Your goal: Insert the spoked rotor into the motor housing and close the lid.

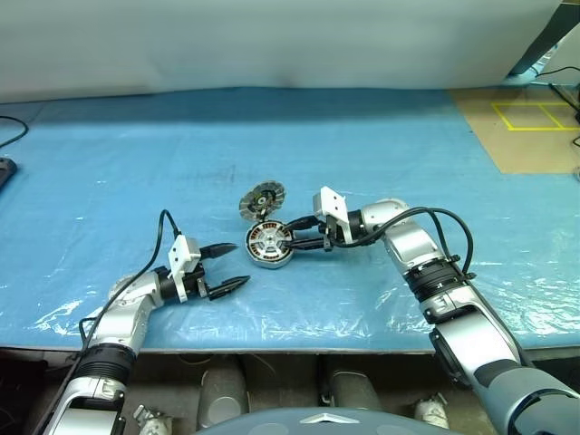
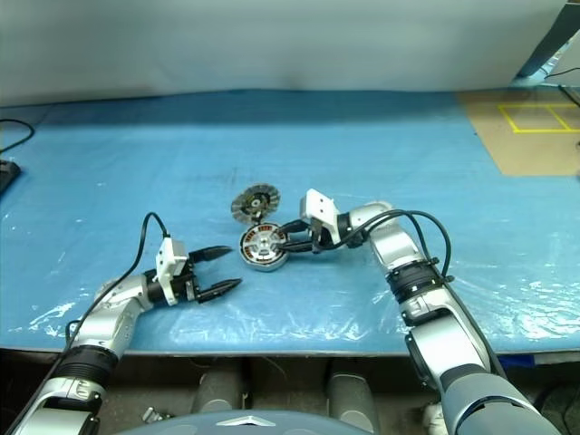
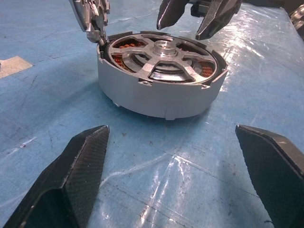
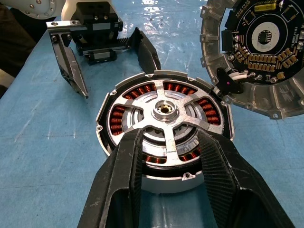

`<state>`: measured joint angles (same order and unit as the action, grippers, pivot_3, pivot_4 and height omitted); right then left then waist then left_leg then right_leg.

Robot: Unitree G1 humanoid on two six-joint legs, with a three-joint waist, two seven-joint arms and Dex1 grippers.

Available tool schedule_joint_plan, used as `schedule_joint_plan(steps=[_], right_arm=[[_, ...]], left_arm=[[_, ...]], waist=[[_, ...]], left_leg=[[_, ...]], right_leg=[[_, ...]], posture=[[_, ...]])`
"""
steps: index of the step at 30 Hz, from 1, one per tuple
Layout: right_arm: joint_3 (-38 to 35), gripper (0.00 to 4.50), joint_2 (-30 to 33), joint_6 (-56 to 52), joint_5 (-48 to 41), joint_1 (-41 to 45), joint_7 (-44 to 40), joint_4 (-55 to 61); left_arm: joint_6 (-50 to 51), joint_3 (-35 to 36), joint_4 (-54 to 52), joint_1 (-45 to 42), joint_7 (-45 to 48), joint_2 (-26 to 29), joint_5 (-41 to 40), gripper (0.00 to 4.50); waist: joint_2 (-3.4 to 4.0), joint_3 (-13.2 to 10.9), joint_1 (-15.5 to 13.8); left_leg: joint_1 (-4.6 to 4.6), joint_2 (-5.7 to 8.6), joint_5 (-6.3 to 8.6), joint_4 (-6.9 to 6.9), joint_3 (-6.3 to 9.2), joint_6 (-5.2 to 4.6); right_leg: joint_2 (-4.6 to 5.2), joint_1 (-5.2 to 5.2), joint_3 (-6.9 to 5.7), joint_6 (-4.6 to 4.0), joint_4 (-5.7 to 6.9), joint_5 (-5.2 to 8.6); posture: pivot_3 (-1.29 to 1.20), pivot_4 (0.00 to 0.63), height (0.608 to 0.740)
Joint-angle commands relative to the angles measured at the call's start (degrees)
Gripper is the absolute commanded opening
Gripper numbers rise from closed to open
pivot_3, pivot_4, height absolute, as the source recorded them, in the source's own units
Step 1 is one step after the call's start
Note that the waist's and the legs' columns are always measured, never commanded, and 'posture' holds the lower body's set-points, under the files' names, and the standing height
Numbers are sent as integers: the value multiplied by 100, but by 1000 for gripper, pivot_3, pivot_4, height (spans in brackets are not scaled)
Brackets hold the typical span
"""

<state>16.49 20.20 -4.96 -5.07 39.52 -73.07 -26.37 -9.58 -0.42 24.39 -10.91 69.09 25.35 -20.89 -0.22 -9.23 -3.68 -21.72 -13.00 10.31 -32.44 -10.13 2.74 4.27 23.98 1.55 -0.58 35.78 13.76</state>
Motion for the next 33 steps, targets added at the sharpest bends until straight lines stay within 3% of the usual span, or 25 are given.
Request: schedule_joint_plan(steps=[1,8,13,14,20,22,28,33], right_arm=[[-61,1707,16,30,-112,82,-75,150],[-204,1707,-38,-162,-285,101,-38,249],[-430,105,62,-326,-415,99,142,308],[-497,45,98,-328,-417,103,198,269],[-717,45,364,-55,-203,318,548,-430],[-777,45,370,284,41,661,1089,-1087],[-1276,45,-240,1185,45,2278,2105,-3454],[-1457,45,-802,1273,139,2930,1945,-4371]], left_arm=[[73,-17,225,116,-63,39,162,4500],[126,-3,181,95,-57,52,134,4500],[152,45,131,127,-73,86,104,4500],[157,54,117,139,-75,93,99,4500],[221,72,25,181,-113,109,86,4500],[238,74,5,177,-129,109,88,4500],[453,44,-275,159,-221,103,73,4500],[548,35,-409,140,-303,77,84,4500]], waist=[[0,0,0],[0,0,-1],[0,0,-6],[0,0,-7],[0,0,2],[0,0,19],[7,-2,111],[8,-2,94]], left_leg=[[0,0,0,0,0,0],[0,0,0,0,0,0],[0,0,0,0,0,0],[0,0,0,0,0,1],[0,0,-1,2,-1,2],[1,1,-1,2,-1,3],[0,5,-2,2,-2,4],[-17,0,0,4,-3,0]], right_leg=[[0,0,0,0,0,0],[0,0,0,0,0,0],[0,0,0,0,0,0],[0,0,0,0,0,0],[-1,1,2,0,-3,0],[-1,1,2,0,-2,0],[1,6,6,-1,3,0],[0,13,-3,-3,-2,1]], posture=[[0,150,740],[0,150,740],[0,150,740],[0,150,740],[0,150,740],[0,150,740],[0,150,740],[0,150,740]])
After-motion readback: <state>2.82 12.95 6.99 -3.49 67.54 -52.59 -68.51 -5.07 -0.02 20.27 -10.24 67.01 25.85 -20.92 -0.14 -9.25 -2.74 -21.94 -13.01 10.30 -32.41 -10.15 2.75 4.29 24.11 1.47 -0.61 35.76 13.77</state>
